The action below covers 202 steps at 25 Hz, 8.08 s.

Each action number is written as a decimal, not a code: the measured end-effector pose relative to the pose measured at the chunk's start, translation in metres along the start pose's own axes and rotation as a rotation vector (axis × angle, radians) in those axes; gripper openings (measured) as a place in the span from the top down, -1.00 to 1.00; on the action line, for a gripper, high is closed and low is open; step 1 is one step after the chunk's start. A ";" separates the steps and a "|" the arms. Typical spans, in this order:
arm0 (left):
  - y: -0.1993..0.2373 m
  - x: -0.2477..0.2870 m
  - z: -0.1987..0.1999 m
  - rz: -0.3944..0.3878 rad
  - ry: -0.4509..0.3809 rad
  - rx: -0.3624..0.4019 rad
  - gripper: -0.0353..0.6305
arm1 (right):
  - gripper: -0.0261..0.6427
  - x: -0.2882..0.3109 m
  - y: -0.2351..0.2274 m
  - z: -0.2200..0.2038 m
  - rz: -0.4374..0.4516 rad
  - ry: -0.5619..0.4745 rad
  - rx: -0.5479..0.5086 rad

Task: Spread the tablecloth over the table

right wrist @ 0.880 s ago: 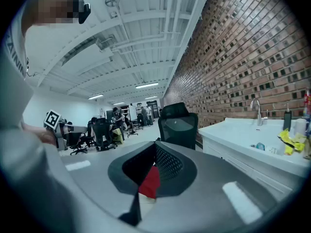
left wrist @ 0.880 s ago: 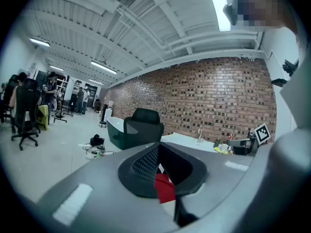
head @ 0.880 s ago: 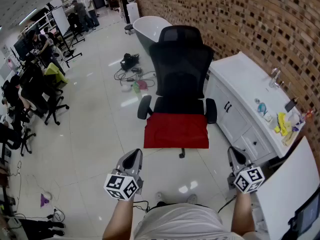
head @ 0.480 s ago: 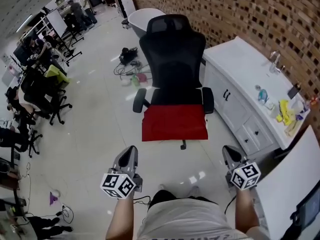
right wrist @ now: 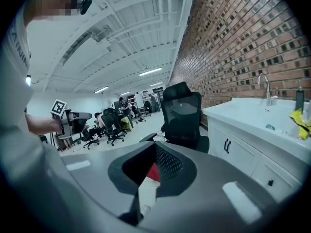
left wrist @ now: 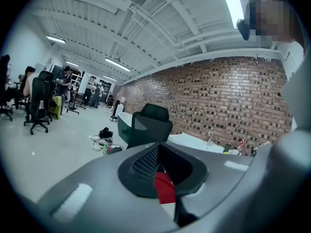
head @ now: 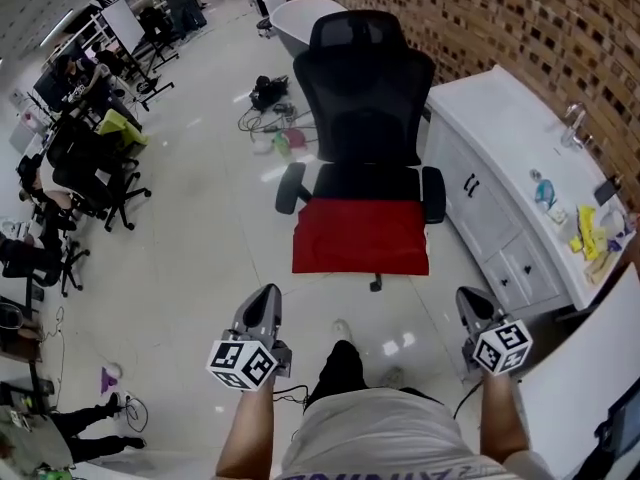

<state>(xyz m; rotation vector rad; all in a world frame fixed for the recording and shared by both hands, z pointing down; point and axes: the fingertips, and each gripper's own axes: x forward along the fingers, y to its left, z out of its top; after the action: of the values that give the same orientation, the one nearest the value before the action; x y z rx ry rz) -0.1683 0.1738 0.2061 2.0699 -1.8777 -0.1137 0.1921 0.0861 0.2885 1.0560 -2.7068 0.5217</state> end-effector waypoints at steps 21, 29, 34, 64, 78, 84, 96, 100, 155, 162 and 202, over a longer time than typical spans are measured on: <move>0.167 0.156 -0.020 -0.058 0.203 -0.041 0.88 | 0.90 0.185 -0.017 0.050 -0.184 0.022 0.005; 0.205 0.182 -0.098 0.032 0.267 -0.010 0.88 | 0.90 0.212 -0.076 -0.032 -0.201 0.095 0.080; 0.248 0.192 -0.189 0.145 0.360 -0.016 0.88 | 0.90 0.236 -0.115 -0.100 -0.200 0.152 0.113; 0.375 0.229 -0.465 0.029 0.499 -0.310 0.20 | 0.90 0.290 -0.113 -0.353 -0.073 0.454 0.174; 0.371 0.210 -0.430 0.061 0.557 -0.161 0.85 | 0.90 0.264 -0.161 -0.368 -0.268 0.391 0.285; 0.362 0.210 -0.425 0.086 0.571 -0.134 0.85 | 0.23 0.245 -0.217 -0.402 -0.339 0.416 0.322; 0.365 0.214 -0.429 0.124 0.607 -0.080 0.85 | 0.14 0.289 -0.236 -0.418 -0.055 0.330 0.468; 0.365 0.213 -0.430 0.151 0.608 -0.083 0.85 | 0.81 0.276 -0.224 -0.407 -0.044 0.329 0.459; 0.088 0.162 0.268 -0.140 -0.269 0.184 0.85 | 0.86 -0.024 -0.078 0.284 -0.230 -0.595 0.190; 0.037 0.195 0.260 -0.275 -0.222 0.176 0.85 | 0.86 -0.095 -0.081 0.294 -0.392 -0.642 0.102; -0.533 0.087 -0.008 -1.566 0.074 0.248 0.85 | 0.86 -0.607 0.262 -0.048 -1.677 -0.973 0.147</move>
<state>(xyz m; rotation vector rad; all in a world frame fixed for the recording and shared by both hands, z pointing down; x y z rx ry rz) 0.3517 0.1253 0.0671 3.0682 0.1547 -0.1558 0.4581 0.6584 0.0850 3.4196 -1.0621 -0.2153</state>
